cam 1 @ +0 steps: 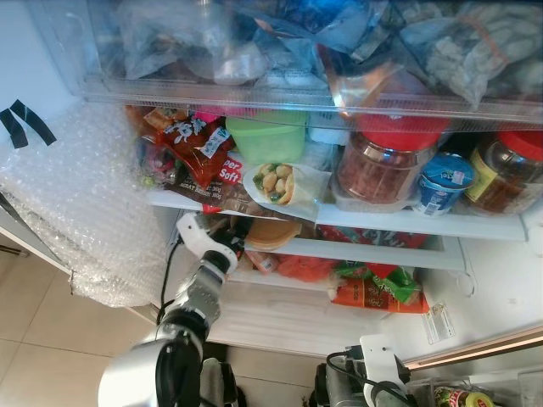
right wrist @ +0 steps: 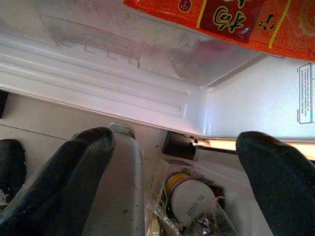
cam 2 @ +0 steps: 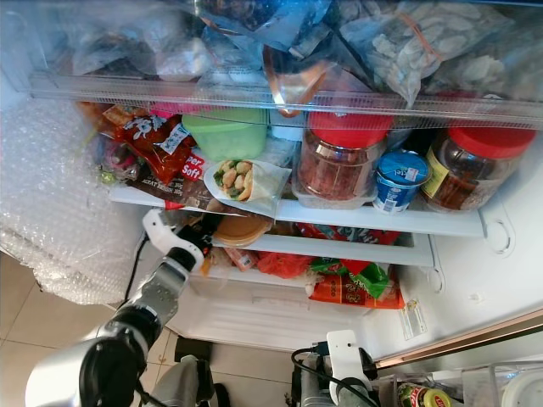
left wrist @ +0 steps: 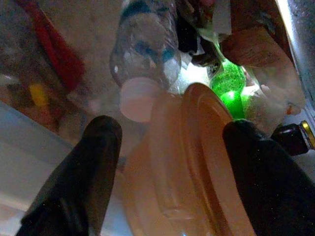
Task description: Restocking fridge
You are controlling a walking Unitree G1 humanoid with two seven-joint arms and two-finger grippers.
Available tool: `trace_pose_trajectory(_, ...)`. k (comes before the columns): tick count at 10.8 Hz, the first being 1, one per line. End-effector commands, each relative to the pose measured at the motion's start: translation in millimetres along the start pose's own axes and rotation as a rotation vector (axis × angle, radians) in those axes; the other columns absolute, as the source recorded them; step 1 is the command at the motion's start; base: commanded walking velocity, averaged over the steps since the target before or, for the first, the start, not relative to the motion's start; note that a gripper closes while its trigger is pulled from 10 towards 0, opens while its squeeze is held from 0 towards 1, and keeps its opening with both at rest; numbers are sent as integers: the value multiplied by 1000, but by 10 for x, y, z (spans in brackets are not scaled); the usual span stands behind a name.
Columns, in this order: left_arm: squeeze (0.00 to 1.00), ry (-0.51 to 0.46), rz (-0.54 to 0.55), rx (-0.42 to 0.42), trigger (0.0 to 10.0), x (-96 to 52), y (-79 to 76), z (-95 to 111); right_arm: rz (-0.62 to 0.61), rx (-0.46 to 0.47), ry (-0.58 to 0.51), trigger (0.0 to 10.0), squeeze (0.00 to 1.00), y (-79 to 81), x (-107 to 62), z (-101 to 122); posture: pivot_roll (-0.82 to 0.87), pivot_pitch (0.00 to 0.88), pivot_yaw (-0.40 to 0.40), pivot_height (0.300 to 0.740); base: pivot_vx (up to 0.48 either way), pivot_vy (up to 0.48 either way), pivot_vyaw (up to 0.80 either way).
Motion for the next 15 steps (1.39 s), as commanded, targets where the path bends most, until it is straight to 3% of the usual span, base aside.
trace_pose_trajectory(1, 0, 1, -7, 13, 10000, -50, 44, -20, 29, -19, 173, 10000, 0, 89, -150, -479, -157, 202, 55, 654, 0, 0, 0)
trace_pose_trajectory(4, 0, -4, -58, 10, 10000, -110, 33, -43, 31, -20, 172, 10000, 0, 98, -149, -474, -151, 196, 63, 654, 0, 0, 0)
trace_pose_trajectory(9, 0, 7, -157, 20, 10000, -416, 78, -80, 27, -22, 169, 10000, 0, 98, -144, -463, -144, 189, 63, 654, 0, 0, 0)
trace_pose_trajectory(15, 0, 96, -217, 26, 10000, -577, 62, -58, 28, -28, 167, 10000, 0, 94, -138, -452, -140, 185, 62, 654, 0, 0, 0)
Point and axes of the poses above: a point about 5 cm out from each wrist's last joint towards the gripper, its own x axis pointing out of the wrist towards the gripper, its own z axis along the axis of the wrist's last joint, y = z × x, the point moved 2 cm from there along x, pointing out of the wrist towards the gripper, and after that the axes turned 6 degrees about x, right-handed, at the moved point
